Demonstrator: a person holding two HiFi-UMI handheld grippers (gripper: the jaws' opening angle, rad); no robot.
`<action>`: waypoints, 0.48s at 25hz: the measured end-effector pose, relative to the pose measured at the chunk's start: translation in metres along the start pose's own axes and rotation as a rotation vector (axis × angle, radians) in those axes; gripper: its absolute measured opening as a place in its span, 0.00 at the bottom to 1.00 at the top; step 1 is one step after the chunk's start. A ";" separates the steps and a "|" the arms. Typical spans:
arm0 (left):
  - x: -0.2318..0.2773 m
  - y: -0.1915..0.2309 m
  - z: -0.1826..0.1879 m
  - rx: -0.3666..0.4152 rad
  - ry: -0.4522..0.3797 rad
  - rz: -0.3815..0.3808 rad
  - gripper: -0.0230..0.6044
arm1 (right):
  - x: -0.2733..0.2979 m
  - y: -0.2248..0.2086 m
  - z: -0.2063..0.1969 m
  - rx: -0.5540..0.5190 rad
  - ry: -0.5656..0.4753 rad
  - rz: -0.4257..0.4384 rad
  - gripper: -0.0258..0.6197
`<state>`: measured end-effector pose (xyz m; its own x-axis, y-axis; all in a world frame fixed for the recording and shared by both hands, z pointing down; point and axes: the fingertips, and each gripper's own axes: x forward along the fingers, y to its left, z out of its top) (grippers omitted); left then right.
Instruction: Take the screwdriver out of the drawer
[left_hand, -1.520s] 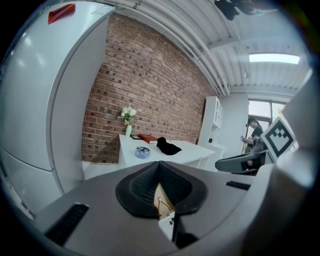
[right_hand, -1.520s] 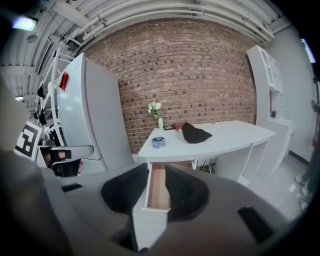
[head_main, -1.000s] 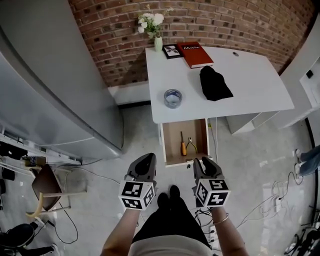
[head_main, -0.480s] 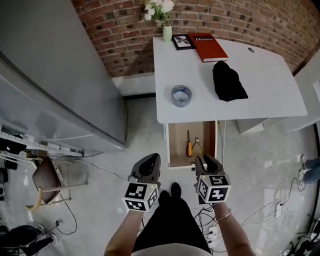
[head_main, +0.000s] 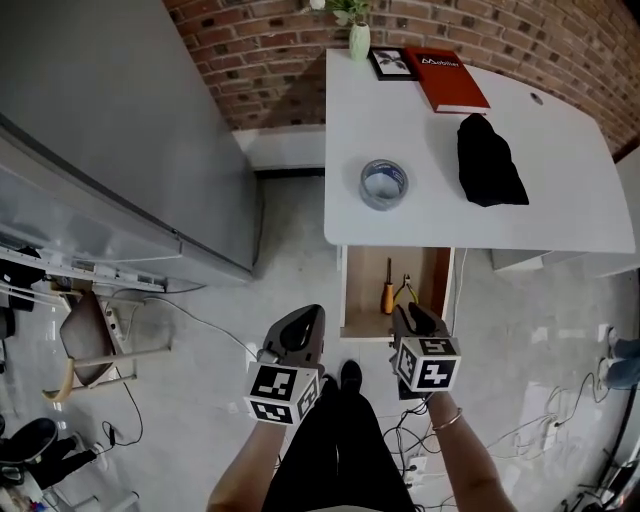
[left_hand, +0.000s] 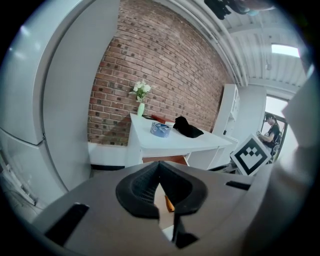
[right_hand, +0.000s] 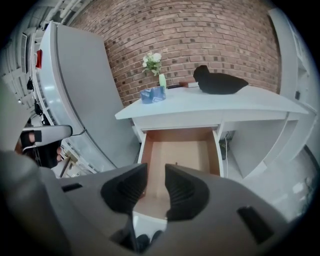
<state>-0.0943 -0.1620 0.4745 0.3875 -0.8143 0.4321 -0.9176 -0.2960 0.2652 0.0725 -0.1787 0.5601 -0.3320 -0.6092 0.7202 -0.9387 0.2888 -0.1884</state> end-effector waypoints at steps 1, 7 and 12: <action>0.003 0.002 -0.002 -0.004 0.002 0.006 0.02 | 0.007 -0.002 -0.003 0.002 0.012 0.001 0.19; 0.013 0.016 -0.018 -0.034 0.011 0.044 0.02 | 0.048 -0.013 -0.026 0.011 0.083 0.007 0.19; 0.017 0.026 -0.031 -0.055 0.020 0.068 0.02 | 0.079 -0.022 -0.035 0.024 0.117 0.000 0.19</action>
<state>-0.1088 -0.1679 0.5152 0.3269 -0.8212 0.4677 -0.9358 -0.2122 0.2815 0.0698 -0.2073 0.6441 -0.3204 -0.5180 0.7931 -0.9410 0.2704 -0.2036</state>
